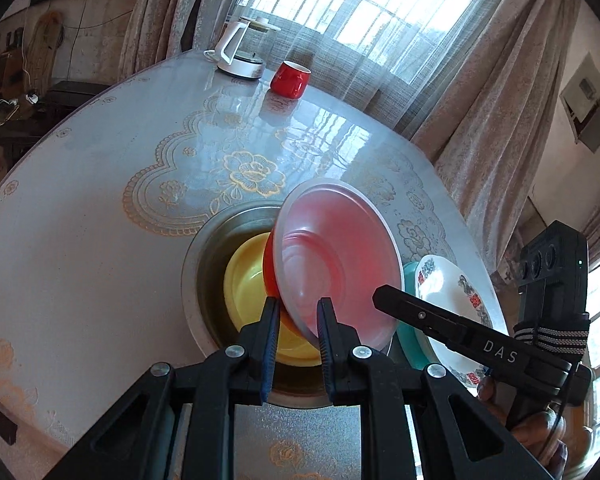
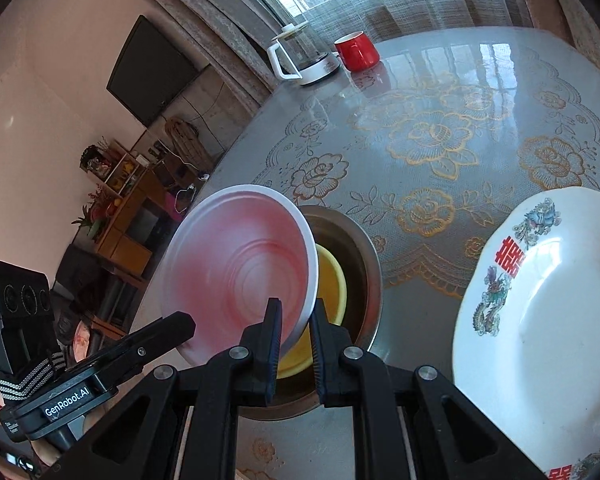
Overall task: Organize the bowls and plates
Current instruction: 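Lower the red-and-white bowl into the yellow bowl with the right gripper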
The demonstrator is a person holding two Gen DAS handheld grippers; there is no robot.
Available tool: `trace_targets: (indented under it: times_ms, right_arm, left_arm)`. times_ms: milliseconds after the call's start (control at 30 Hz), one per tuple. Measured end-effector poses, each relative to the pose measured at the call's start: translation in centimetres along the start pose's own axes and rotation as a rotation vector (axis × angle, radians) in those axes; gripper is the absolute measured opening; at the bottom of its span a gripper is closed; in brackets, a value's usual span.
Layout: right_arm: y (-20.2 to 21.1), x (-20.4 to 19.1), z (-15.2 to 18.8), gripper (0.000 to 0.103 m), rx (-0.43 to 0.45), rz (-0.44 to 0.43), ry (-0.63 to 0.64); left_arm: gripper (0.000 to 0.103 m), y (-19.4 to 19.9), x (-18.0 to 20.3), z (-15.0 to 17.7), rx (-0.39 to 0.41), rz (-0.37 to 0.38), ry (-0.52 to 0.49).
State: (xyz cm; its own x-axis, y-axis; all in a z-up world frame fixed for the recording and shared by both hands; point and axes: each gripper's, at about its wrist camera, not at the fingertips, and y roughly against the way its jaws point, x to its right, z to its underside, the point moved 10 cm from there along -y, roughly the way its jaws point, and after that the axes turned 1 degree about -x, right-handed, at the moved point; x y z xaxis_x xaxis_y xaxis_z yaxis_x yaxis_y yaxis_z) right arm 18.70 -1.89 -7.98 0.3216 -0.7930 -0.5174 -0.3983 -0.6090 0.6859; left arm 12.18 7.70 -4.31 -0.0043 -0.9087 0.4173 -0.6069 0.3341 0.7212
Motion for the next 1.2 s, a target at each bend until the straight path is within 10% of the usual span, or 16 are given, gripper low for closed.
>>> trace_targets:
  times_ms: [1200]
  right_arm:
    - [-2.0,0.5,0.6,0.022,-0.020,0.130,0.105]
  left_arm:
    - [0.018,-3.0,-1.4,1.3,-0.067,-0.091,-0.036]
